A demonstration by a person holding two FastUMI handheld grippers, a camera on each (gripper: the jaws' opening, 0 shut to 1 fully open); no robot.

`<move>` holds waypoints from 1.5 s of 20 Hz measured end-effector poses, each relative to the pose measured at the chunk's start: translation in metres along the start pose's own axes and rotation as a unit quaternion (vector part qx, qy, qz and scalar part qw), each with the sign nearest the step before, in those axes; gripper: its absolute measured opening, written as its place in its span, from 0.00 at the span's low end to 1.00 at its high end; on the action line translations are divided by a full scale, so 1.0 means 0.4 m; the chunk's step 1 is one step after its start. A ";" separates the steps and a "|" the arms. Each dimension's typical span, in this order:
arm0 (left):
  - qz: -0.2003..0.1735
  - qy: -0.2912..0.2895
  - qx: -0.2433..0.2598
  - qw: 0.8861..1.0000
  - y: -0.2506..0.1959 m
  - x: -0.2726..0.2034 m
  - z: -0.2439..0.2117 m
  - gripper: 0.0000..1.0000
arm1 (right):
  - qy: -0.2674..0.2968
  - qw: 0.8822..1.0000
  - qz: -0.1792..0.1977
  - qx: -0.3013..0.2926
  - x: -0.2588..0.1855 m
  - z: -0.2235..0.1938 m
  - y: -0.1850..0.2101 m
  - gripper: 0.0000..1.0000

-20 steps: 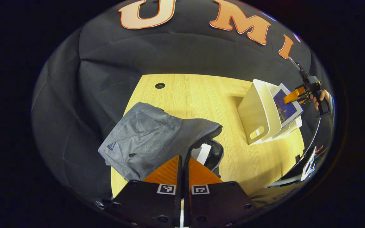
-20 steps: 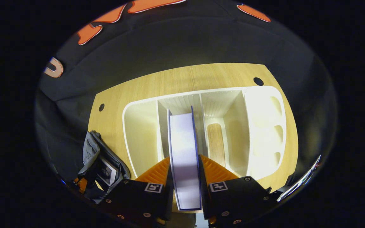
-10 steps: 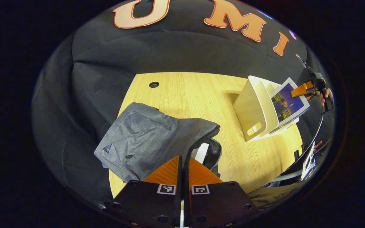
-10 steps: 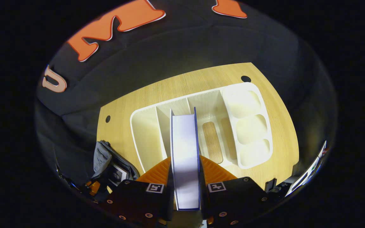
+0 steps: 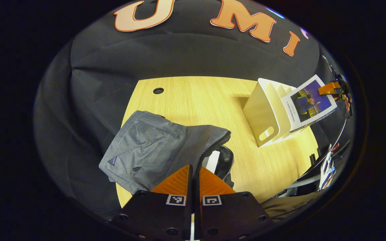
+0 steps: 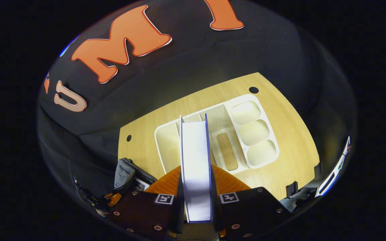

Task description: Open the schoolbag, grab two books from the bookshelf and put them into the schoolbag.

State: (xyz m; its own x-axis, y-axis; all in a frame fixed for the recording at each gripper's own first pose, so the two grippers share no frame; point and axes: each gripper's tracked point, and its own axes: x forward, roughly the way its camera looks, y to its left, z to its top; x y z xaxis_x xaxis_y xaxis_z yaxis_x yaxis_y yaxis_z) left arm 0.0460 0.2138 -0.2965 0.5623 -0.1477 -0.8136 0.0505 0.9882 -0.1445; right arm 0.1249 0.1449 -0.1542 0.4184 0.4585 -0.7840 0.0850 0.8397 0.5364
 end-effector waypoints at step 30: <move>-0.048 0.008 0.098 0.994 0.007 -0.018 0.015 0.04 | 0.023 0.987 0.065 0.143 -0.040 -0.485 0.040 0.34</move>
State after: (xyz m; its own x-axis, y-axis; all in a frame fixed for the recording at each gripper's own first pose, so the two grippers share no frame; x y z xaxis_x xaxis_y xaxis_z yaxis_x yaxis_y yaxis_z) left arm 0.0470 0.2178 -0.2877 0.5345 -0.2413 -0.8100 0.2635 0.9582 -0.1116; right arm -0.0557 0.2077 -0.1936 0.4025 0.5757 -0.7117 0.2882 0.6582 0.6954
